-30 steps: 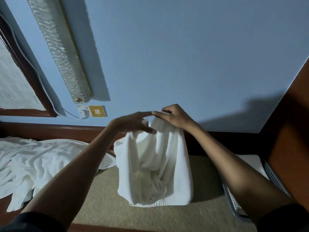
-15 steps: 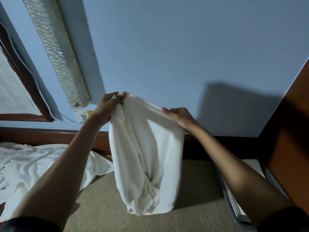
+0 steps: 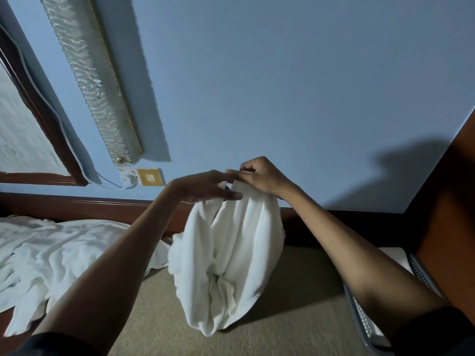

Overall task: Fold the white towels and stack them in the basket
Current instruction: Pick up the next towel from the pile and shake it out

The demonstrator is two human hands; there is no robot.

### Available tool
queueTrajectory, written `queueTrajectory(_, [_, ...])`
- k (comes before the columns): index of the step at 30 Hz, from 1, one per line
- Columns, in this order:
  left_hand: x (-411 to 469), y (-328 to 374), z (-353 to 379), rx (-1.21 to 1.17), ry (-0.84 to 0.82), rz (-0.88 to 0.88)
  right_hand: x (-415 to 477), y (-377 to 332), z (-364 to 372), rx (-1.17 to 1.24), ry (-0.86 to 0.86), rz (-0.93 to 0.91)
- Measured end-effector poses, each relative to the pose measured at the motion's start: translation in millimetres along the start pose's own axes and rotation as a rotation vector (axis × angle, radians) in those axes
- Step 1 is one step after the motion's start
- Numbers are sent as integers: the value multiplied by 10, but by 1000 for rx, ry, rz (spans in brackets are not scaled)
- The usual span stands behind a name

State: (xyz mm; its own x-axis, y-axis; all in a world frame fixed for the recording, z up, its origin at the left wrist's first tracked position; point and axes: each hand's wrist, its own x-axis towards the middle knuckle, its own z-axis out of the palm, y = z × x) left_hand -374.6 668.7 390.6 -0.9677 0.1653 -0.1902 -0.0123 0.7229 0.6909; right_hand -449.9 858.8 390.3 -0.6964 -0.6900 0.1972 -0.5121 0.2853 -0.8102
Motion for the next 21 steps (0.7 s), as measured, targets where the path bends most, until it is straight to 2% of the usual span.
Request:
queueTrajectory(3, [28, -2, -140, -89, -40, 51, -40, 81, -61, 18, -6, 53])
queueTrajectory(5, [-17, 22, -235, -90, 8, 85, -100, 164, -111, 65, -4, 102])
queueTrajectory(12, [33, -309, -361, -463, 507, 54, -201, 313, -324, 84, 53, 145])
queueTrajectory(16, [144, -475, -406, -555, 831, -130, -230, 340, -418, 15, -4, 134])
queueTrajectory(18, [175, -475, -396, -467, 855, -196, -214, 340, -435, 15, -45, 134])
queueTrajectory(21, [182, -385, -351, -390, 756, -230, -162, 340, -433, 58, -63, 162])
